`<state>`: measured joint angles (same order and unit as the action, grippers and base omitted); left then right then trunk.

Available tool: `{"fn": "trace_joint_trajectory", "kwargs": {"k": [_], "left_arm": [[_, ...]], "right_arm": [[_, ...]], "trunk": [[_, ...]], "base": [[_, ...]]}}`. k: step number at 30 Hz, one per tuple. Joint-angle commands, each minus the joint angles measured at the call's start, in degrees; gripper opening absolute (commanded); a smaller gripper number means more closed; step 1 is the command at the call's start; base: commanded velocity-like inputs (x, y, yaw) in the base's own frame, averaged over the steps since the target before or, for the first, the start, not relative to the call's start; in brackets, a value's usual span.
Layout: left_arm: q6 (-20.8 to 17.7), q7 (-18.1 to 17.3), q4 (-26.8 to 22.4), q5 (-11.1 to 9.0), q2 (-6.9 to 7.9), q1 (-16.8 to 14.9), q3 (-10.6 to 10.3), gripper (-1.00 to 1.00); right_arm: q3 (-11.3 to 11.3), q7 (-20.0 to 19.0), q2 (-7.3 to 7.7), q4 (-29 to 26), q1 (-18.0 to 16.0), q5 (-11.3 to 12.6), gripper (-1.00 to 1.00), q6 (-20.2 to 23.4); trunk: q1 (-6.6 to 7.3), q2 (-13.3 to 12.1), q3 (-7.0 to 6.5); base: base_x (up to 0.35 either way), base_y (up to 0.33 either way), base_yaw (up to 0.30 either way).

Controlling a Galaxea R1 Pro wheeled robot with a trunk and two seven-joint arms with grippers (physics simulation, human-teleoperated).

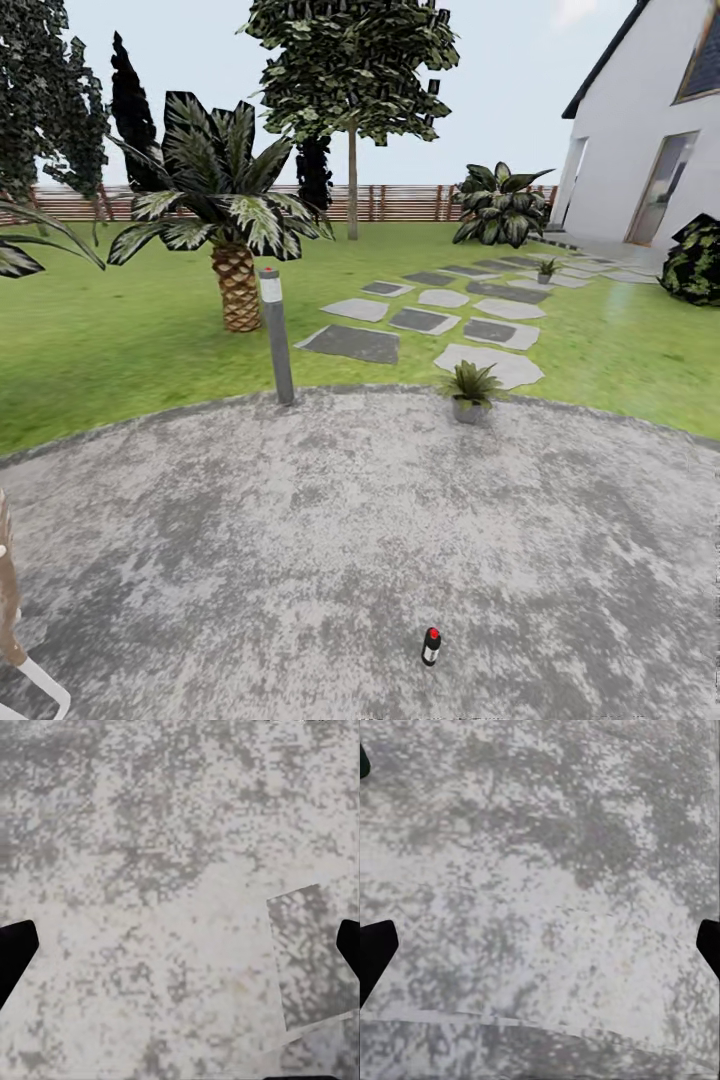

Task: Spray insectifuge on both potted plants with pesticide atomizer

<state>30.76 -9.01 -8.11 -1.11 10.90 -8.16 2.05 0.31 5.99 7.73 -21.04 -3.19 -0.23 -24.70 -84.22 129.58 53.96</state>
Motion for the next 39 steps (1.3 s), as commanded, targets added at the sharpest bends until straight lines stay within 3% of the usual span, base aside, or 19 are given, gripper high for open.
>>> {"fn": "trace_joint_trajectory", "kwargs": {"k": [1,39], "left_arm": [[0.1,-0.4,0.0,-0.1,0.00,0.0,0.2,1.00],[0.1,-0.4,0.0,-0.1,0.00,0.0,0.2,1.00]], "right_arm": [[0.0,0.2,0.00,0.0,0.0,0.0,1.00,-0.2],[0.0,0.2,0.00,0.0,0.0,0.0,1.00,-0.2]], "trunk": [[0.01,0.0,0.05],[0.01,0.0,0.05]], "base": [[-0.021,0.139,-0.283],[-0.001,0.005,-0.283]]}}
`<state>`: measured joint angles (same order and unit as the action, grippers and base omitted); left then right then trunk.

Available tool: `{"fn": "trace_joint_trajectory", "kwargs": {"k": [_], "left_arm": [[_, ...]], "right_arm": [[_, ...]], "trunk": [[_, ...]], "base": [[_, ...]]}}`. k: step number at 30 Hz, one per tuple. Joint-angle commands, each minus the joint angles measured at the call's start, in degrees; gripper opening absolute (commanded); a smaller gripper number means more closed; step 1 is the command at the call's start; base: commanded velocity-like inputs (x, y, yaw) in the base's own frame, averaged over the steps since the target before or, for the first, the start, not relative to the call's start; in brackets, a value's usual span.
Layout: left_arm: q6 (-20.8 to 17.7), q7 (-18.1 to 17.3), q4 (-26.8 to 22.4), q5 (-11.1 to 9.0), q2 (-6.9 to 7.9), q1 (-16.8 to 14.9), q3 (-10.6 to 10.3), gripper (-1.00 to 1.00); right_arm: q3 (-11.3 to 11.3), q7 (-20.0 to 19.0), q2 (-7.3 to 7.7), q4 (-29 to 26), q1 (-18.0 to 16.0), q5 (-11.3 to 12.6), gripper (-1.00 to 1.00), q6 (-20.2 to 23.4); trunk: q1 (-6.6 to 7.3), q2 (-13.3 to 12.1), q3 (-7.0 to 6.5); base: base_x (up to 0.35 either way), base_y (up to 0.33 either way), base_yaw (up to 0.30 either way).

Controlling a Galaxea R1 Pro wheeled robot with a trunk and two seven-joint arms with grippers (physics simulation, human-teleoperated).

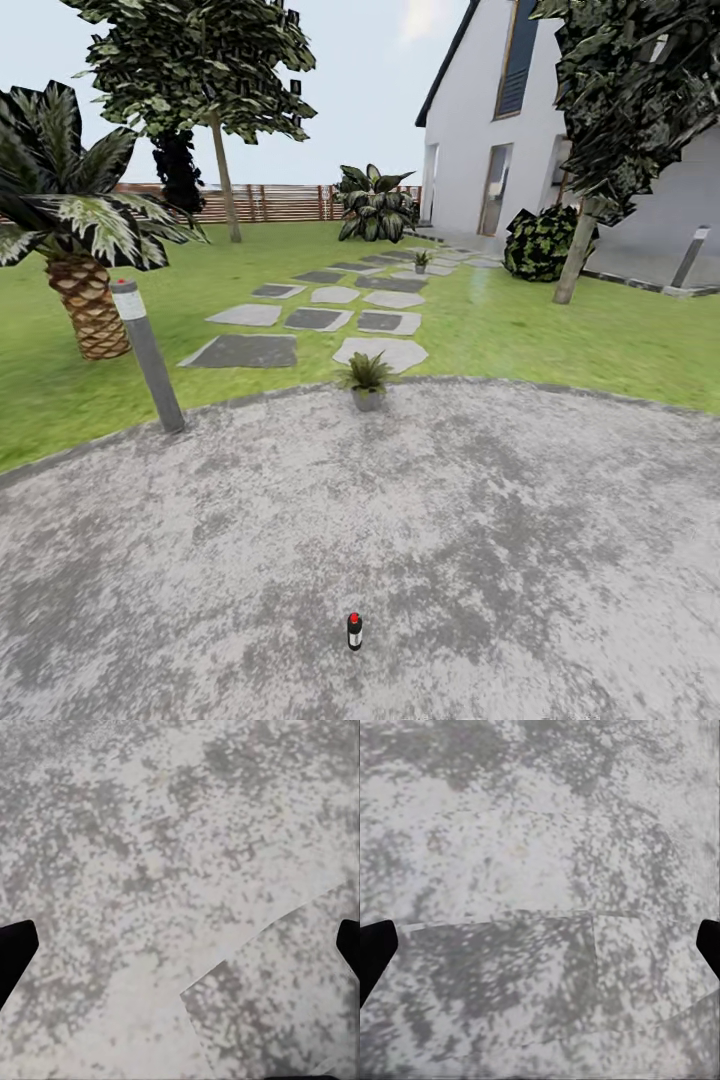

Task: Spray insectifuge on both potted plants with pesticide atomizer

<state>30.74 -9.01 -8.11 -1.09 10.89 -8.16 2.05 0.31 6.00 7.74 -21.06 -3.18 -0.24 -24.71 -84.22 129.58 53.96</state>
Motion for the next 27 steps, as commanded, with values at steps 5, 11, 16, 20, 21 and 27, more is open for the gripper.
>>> {"fn": "trace_joint_trajectory", "kwargs": {"k": [5,11,16,20,21,27], "left_arm": [[0.1,-0.4,0.0,-0.1,0.01,0.0,0.2,1.00],[0.1,-0.4,0.0,-0.1,0.03,0.0,0.2,1.00],[0.1,-0.5,0.0,-0.1,0.01,0.0,0.2,1.00],[0.1,-0.5,0.0,-0.1,0.01,0.0,0.2,1.00],[0.1,-0.5,0.0,-0.1,0.01,0.0,0.2,1.00],[0.1,-0.5,0.0,-0.1,0.01,0.0,0.2,1.00]], "right_arm": [[0.0,0.2,0.00,0.1,0.0,0.0,1.00,-0.2],[0.0,0.2,0.00,0.1,-0.1,0.0,1.00,-0.2],[0.0,0.2,0.00,0.1,-0.1,0.0,1.00,-0.2],[0.0,0.2,0.00,0.1,-0.1,0.0,1.00,-0.2],[0.0,0.2,0.00,0.1,-0.1,0.0,1.00,-0.2],[0.0,0.2,0.00,0.1,0.0,0.0,1.00,-0.2]], "trunk": [[0.01,0.0,0.05],[0.01,0.0,0.05],[0.01,0.0,0.05],[0.01,0.0,0.05],[0.01,0.0,0.05],[0.01,0.0,0.05]], "base": [[0.000,0.000,-0.283],[0.000,0.000,-0.283],[0.000,0.000,-0.283],[0.000,0.000,-0.283],[0.000,0.000,-0.283],[0.000,0.022,-0.283]]}}
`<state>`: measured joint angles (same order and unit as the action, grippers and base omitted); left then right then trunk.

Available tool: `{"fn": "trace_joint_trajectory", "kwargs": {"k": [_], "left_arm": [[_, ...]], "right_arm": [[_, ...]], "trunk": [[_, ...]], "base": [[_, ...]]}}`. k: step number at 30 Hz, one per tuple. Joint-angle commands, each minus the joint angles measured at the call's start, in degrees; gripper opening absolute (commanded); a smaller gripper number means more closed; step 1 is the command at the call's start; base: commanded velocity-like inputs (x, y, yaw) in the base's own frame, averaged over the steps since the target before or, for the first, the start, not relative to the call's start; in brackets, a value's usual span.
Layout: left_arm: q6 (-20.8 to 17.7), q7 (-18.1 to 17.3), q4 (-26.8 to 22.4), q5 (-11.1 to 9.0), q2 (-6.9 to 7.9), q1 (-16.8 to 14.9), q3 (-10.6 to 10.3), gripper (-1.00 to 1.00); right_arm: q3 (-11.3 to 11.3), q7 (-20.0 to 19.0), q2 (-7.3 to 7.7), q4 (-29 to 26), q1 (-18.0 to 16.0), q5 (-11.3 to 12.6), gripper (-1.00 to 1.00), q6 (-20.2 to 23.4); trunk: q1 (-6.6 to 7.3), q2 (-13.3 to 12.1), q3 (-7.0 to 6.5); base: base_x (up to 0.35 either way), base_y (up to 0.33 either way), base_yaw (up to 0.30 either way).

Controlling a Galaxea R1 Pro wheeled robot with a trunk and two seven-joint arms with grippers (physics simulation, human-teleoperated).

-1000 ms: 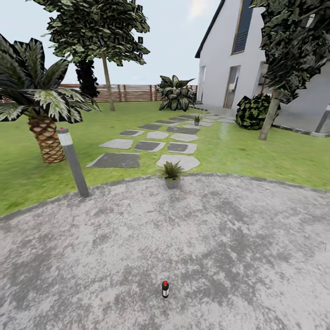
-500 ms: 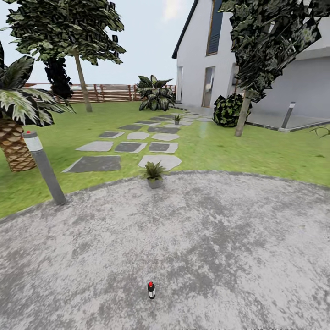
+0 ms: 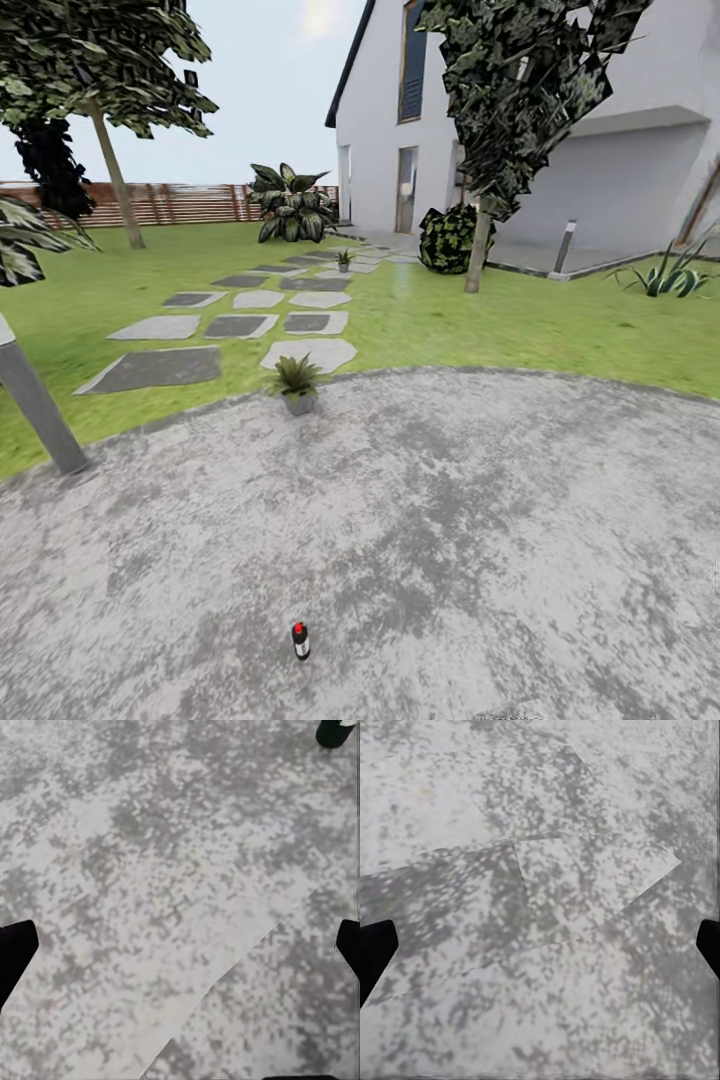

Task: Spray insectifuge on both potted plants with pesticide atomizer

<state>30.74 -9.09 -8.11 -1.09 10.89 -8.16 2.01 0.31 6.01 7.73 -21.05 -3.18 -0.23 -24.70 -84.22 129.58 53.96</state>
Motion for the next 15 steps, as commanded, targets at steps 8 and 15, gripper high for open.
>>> {"fn": "trace_joint_trajectory", "kwargs": {"k": [8,15], "left_arm": [[0.1,-0.4,0.0,-0.1,0.01,0.0,0.2,1.00],[0.1,-0.4,0.0,-0.1,0.01,0.0,0.2,1.00]], "right_arm": [[0.0,0.2,0.00,0.0,-0.1,0.0,1.00,-0.2],[0.0,0.2,0.00,0.0,0.0,0.0,1.00,-0.2]], "trunk": [[0.01,0.0,0.05],[0.01,0.0,0.05]], "base": [[0.000,0.236,-0.283],[0.000,0.090,-0.283]]}}
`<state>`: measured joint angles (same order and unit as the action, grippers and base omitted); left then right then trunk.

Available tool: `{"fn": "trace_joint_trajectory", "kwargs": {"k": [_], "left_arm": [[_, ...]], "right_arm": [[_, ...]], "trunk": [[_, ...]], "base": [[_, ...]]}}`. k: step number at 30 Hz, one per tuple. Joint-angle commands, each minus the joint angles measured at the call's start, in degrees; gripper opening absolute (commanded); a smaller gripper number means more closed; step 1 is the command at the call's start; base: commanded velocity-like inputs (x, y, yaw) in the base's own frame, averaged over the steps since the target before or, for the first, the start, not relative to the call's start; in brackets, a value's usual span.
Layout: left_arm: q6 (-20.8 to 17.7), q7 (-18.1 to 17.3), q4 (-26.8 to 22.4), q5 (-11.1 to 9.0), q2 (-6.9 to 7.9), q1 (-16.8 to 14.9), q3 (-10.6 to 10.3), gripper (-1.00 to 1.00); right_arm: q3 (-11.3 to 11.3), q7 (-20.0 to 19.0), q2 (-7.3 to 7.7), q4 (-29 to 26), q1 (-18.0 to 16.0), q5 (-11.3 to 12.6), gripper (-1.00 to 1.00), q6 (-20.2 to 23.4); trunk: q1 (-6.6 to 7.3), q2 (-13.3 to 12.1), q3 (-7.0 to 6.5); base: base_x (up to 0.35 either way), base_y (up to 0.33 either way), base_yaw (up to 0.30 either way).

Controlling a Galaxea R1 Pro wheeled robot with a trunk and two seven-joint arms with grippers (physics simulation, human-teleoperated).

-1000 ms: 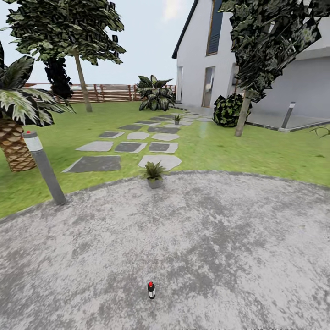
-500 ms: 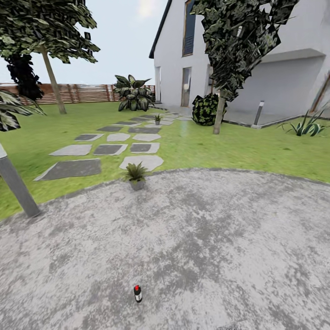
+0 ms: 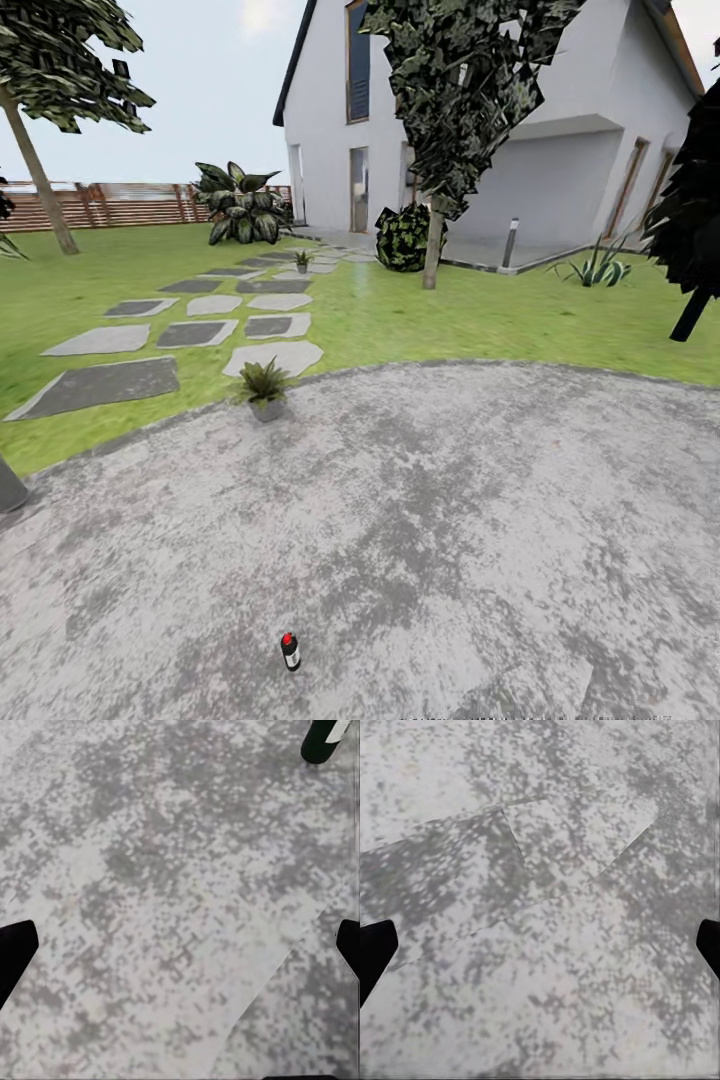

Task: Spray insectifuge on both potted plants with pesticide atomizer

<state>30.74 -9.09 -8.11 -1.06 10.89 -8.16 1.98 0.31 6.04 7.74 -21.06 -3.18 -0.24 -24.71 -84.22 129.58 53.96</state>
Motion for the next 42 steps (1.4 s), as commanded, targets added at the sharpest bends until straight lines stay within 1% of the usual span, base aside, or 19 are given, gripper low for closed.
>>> {"fn": "trace_joint_trajectory", "kwargs": {"k": [1,6,27,28,29,32,36,38,42], "left_arm": [[0.1,-0.4,0.0,-0.1,0.01,0.0,0.2,1.00],[0.1,-0.4,0.0,-0.1,0.01,0.0,0.2,1.00],[0.3,-0.5,0.0,0.0,-0.18,0.0,0.1,1.00],[0.0,-0.5,0.0,0.3,-0.51,0.0,-0.3,1.00],[0.1,-0.5,0.0,0.0,-0.65,0.0,-0.1,1.00],[0.2,-0.4,0.0,-0.1,-0.57,0.0,0.0,1.00],[0.2,-0.4,-0.1,-0.5,-0.36,0.0,0.3,1.00],[0.1,-0.4,-0.1,-0.7,-0.32,0.0,0.5,1.00],[-0.1,-0.3,-0.4,-1.1,-0.30,-0.1,0.5,1.00]], "right_arm": [[0.0,0.2,0.00,0.0,-0.1,0.0,1.00,-0.2],[0.0,0.1,0.00,0.0,0.0,0.0,1.00,-0.2],[0.0,0.3,0.06,0.0,0.0,0.0,1.00,-0.2],[0.1,0.2,-0.02,0.1,0.0,-0.4,1.00,-0.1],[0.1,0.1,-0.35,0.3,-0.1,-0.7,1.00,-0.2],[0.1,0.2,-0.68,0.4,-0.1,-1.7,1.00,-0.3],[0.0,0.2,-1.48,0.6,-0.2,-0.4,1.00,-0.3],[-0.1,0.2,-1.54,0.5,-0.2,0.2,1.00,-0.3],[-0.5,0.4,-1.34,0.1,-0.2,0.4,1.00,-0.4]], "trunk": [[0.01,0.0,0.05],[0.01,0.0,0.05],[0.01,0.0,0.05],[0.01,0.0,0.05],[0.01,0.0,0.05],[0.01,0.0,0.05],[0.01,0.0,0.05],[0.01,0.0,0.05],[0.01,0.0,0.05]], "base": [[0.000,0.014,-0.256],[0.000,0.004,-0.076],[0.000,0.000,-0.001],[0.000,0.000,0.000],[0.000,0.000,0.000],[0.000,0.000,0.000],[0.000,0.000,0.000],[0.000,0.000,0.000],[0.000,0.000,0.000]]}}
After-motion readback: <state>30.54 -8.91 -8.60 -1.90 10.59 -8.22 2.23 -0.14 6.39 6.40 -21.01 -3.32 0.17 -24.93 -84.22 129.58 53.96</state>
